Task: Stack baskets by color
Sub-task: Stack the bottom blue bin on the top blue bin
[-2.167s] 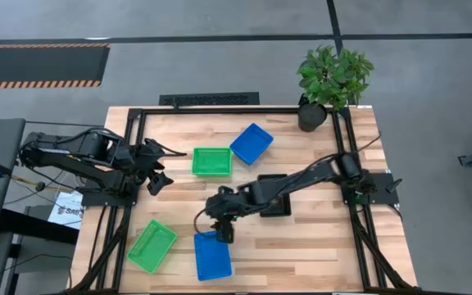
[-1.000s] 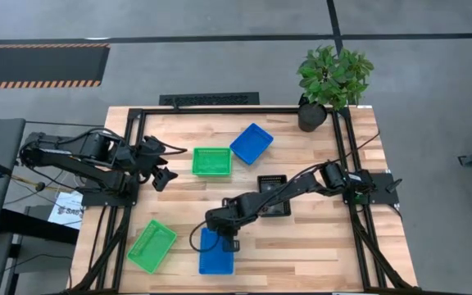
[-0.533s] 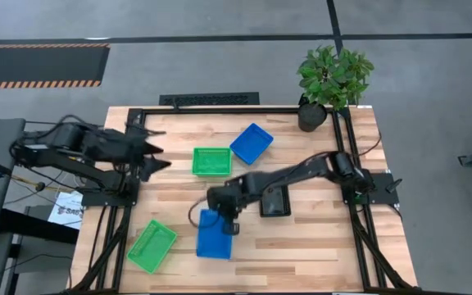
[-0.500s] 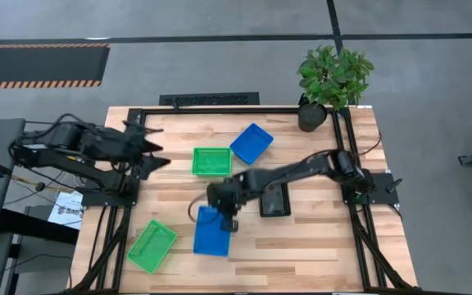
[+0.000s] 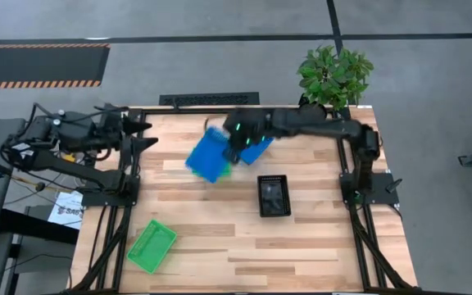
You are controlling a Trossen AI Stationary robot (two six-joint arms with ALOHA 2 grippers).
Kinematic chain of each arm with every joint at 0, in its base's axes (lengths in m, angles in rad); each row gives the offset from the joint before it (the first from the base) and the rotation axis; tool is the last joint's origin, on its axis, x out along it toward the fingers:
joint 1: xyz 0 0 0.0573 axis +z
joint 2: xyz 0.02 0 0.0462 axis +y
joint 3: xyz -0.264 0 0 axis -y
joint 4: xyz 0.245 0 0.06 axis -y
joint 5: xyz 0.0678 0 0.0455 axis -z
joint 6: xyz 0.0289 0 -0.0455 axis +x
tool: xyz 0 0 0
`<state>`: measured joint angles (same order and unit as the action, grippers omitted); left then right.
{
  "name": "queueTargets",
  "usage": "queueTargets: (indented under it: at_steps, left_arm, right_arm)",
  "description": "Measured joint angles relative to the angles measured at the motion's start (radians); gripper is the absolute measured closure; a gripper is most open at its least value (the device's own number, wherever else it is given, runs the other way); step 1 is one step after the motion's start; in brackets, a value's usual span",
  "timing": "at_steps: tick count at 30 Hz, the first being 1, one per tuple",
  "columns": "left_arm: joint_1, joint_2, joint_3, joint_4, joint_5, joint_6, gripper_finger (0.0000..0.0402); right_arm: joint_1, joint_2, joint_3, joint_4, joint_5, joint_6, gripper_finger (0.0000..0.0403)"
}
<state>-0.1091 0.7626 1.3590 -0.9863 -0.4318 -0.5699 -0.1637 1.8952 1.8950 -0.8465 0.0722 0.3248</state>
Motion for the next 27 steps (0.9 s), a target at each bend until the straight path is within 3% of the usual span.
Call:
queueTargets:
  at_steps: [6,13,20,27]
  left_arm:
    - [0.037,0.009,0.0,0.018,0.005,0.032,0.0082]
    - [0.121,0.029,0.0,0.107,0.001,0.056,0.0082]
    - [0.233,0.078,0.0,0.205,0.014,0.113,0.0082]
    - [0.387,0.151,-0.001,0.312,0.195,0.133,0.0082]
  right_arm:
    - [-0.165,-0.007,-0.001,-0.094,-0.006,-0.088,0.0398]
    - [-0.342,-0.008,-0.001,-0.113,-0.18,-0.24,0.0389]
    - [-0.451,-0.008,-0.003,-0.197,-0.256,-0.348,0.0395]
    - [-0.49,-0.007,-0.019,-0.222,-0.31,-0.398,0.0392]
